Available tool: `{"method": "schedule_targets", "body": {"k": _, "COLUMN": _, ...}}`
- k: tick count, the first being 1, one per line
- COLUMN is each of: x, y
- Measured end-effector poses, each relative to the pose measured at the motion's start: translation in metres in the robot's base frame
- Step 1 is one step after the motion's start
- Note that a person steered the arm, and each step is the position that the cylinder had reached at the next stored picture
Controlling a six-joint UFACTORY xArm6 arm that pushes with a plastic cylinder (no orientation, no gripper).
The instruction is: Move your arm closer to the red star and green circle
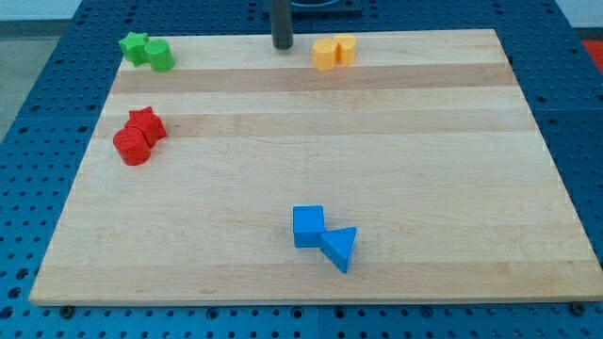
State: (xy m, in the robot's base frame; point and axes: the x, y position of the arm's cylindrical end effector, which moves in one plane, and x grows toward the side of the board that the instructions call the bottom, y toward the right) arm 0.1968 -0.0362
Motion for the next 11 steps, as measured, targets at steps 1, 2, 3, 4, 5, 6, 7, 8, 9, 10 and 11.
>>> {"method": "schedule_targets", "body": {"k": 1, "x": -0.003, "y": 0.011}}
{"method": "schedule_targets", "body": {"k": 2, "x": -0.004, "y": 0.022}}
{"method": "schedule_targets", "body": {"k": 3, "x": -0.005, "y": 0.058}}
{"method": "schedule_targets", "body": {"k": 4, "x": -0.003, "y": 0.059}}
{"method": "schedule_targets", "body": {"k": 5, "x": -0.003, "y": 0.065}}
{"method": "schedule_targets", "body": {"k": 6, "x": -0.003, "y": 0.065}}
{"method": "schedule_targets", "body": {"k": 7, "x": -0.002, "y": 0.066}}
{"method": "schedule_targets", "body": {"k": 8, "x": -0.001, "y": 0.066}}
{"method": "schedule_targets", "body": {"k": 9, "x": 0.004, "y": 0.067}}
{"method": "schedule_targets", "body": {"k": 10, "x": 0.015, "y": 0.069}}
{"method": "schedule_targets", "body": {"k": 11, "x": 0.016, "y": 0.07}}
